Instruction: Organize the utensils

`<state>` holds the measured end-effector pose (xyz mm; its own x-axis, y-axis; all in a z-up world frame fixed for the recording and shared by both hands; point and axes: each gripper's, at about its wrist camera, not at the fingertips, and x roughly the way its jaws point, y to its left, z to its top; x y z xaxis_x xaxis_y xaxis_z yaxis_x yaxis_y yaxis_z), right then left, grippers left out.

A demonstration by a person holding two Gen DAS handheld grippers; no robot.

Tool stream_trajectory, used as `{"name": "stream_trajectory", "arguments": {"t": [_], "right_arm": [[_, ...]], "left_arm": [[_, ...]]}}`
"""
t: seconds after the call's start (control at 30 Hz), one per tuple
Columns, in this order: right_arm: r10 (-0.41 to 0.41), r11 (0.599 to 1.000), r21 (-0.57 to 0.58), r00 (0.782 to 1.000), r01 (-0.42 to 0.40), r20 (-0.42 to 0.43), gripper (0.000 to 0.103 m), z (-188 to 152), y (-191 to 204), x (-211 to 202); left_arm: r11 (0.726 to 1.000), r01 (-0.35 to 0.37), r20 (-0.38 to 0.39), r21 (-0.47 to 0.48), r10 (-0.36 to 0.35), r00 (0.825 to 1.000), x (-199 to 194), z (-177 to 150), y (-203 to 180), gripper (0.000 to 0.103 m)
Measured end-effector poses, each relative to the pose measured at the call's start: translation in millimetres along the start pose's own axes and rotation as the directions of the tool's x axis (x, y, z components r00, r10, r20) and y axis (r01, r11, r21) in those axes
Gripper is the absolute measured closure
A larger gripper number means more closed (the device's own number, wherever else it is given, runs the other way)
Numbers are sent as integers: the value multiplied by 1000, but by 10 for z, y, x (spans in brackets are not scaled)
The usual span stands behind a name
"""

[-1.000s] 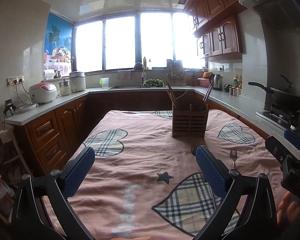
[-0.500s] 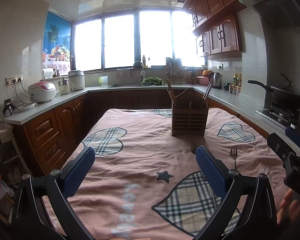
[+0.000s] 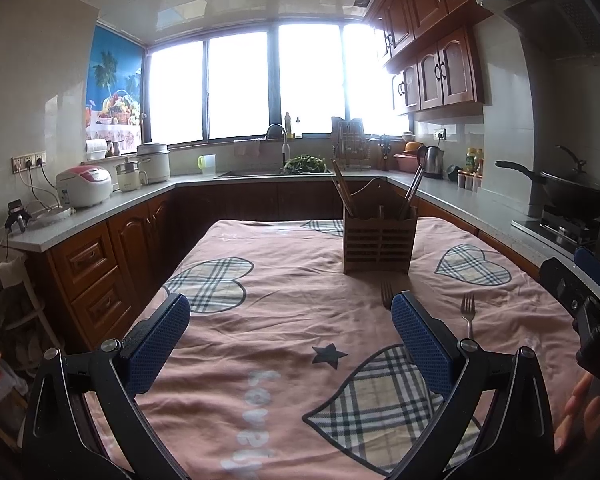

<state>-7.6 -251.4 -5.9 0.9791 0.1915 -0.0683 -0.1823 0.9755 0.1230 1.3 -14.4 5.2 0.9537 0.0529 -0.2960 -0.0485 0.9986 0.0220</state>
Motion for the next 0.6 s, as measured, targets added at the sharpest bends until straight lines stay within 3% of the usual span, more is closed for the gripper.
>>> {"name": "stream_trajectory", "arguments": {"t": [0.6], "right_arm": [[2, 1000, 3, 1000, -2, -5, 0, 8, -3, 6]], "left_arm": [[1000, 6, -10, -1, -6, 1000, 47, 12, -28, 0]]}}
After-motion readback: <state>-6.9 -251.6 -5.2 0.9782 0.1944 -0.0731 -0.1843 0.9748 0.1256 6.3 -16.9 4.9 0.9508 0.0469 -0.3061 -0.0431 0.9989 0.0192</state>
